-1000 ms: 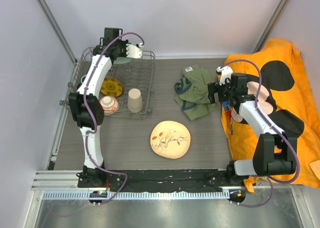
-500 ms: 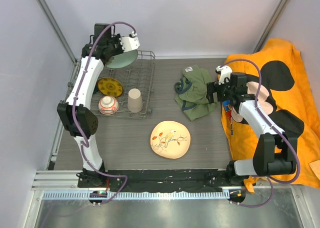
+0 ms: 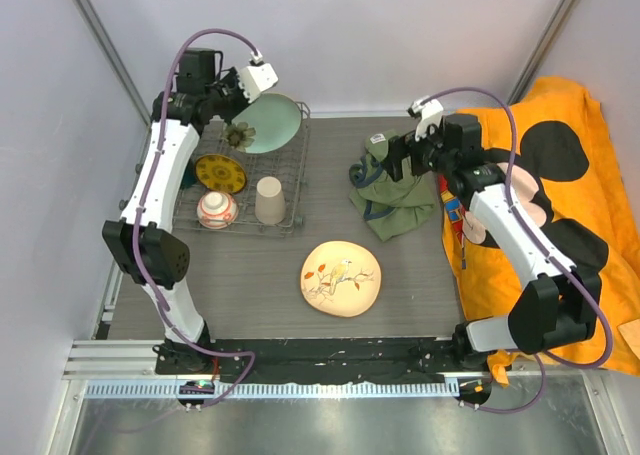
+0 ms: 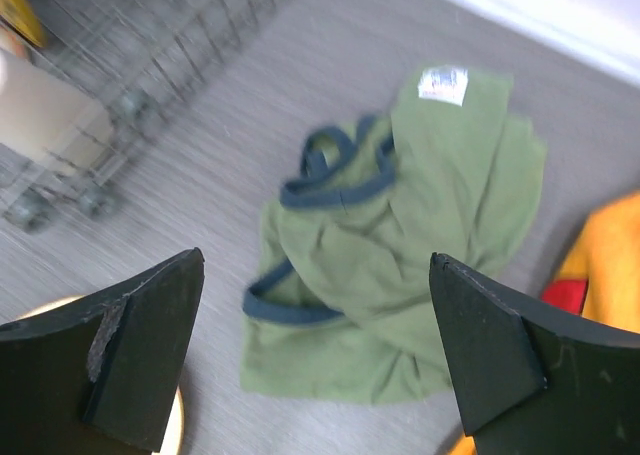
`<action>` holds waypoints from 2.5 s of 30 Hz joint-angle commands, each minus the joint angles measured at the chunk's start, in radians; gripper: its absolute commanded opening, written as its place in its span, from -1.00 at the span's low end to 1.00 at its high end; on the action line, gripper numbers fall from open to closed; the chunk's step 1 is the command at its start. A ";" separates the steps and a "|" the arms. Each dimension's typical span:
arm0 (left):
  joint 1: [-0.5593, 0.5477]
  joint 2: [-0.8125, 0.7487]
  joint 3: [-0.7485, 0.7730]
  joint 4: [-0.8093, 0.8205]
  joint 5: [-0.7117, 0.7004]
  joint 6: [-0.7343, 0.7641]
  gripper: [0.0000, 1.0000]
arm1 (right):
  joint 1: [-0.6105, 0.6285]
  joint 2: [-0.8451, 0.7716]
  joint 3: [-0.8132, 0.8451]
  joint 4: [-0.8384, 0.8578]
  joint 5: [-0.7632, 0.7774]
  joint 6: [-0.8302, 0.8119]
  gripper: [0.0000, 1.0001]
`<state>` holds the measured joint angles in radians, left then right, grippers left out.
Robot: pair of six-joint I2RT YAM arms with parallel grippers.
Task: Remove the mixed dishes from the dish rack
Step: Pick up the plate from the dish rack.
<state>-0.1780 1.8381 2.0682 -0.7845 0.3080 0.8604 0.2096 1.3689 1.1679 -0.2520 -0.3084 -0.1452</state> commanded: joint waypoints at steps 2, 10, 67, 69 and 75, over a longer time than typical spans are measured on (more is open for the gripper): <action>0.002 -0.143 -0.006 0.106 0.163 -0.116 -1.00 | 0.007 0.056 0.176 0.030 -0.126 0.041 0.98; -0.006 -0.229 -0.083 0.113 0.292 -0.221 -1.00 | 0.039 0.168 0.324 0.033 -0.268 0.053 0.98; -0.067 -0.479 -0.552 0.338 0.418 -0.431 -0.86 | 0.309 0.246 0.312 -0.004 -0.351 -0.071 -0.98; -0.069 -0.494 -0.563 0.379 0.408 -0.463 -0.60 | 0.309 0.226 0.296 -0.006 -0.351 -0.071 -0.99; -0.069 -0.579 -0.646 0.582 0.326 -0.582 0.40 | 0.303 0.164 0.257 -0.003 -0.322 -0.060 -0.98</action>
<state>-0.2420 1.3590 1.4563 -0.4309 0.6788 0.3901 0.5133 1.6424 1.4208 -0.3374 -0.6399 -0.2249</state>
